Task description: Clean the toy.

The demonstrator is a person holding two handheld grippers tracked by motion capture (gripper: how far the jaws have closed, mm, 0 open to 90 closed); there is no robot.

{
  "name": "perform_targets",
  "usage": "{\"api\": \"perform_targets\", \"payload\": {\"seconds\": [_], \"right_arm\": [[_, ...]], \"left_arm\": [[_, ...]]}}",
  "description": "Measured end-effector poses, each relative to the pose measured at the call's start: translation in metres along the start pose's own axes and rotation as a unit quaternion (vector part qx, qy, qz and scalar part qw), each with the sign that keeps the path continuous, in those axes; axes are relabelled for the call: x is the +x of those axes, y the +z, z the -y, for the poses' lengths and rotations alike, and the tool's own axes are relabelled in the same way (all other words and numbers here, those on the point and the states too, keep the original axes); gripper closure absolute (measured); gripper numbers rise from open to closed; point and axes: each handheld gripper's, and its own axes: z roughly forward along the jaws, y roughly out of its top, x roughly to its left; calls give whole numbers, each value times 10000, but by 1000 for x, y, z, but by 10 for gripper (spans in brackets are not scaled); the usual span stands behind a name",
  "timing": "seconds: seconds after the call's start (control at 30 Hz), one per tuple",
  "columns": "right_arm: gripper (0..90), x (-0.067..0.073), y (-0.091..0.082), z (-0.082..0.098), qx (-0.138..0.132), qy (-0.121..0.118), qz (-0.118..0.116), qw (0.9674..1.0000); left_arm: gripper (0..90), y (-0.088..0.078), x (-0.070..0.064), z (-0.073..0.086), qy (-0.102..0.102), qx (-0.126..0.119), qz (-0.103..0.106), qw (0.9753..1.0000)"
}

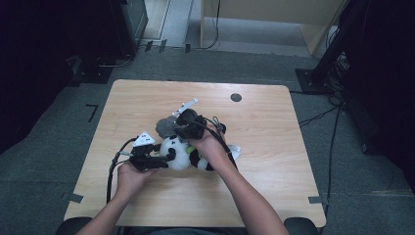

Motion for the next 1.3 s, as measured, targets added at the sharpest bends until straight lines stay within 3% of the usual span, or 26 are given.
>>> {"api": "perform_targets", "payload": {"seconds": [0.1, 0.17, 0.27, 0.37, 0.5, 0.53, 0.6, 0.7, 0.8, 0.9, 1.03, 1.3], "right_arm": [[769, -16, 0, 10, 265, -1, 345, 9991], [767, -25, -2, 15, 209, 131, 180, 9995], [762, -29, -7, 15, 254, 87, 356, 9990], [760, -34, -10, 15, 215, 152, 386, 9989], [776, -45, -19, 16, 144, 197, 763, 9968], [779, -50, -22, 18, 131, 314, 749, 9966], [780, -59, -26, 22, 132, 624, 493, 9967], [779, -67, -35, 27, 150, 605, 802, 9948], [779, -75, -48, 30, -74, 815, 755, 9938], [778, -66, -65, 23, -437, 740, 669, 9940], [777, -47, -73, 9, -660, 475, 449, 9957], [775, -3, -39, -1, -410, 125, -90, 9990]], "left_arm": [[374, 0, 1, 0, -58, -18, 25, 10000], [378, 1, -1, 0, -3, -28, 25, 10000], [378, 1, 0, 0, -24, -35, 79, 10000], [378, 1, 0, 1, -6, -40, 98, 9999], [377, 1, 1, 1, 3, -40, 118, 9999], [377, 1, 1, 1, 21, -45, 123, 9999], [376, 1, 0, 2, 74, -62, 119, 9999], [375, 1, 1, 2, 56, -65, 136, 9999], [370, 1, 1, 2, 113, -105, 158, 9998], [365, 2, 3, 2, -13, -143, 201, 9997], [365, 2, 4, 1, -67, -170, 215, 9996], [370, 2, 4, -1, -86, -181, 176, 9996]]}}
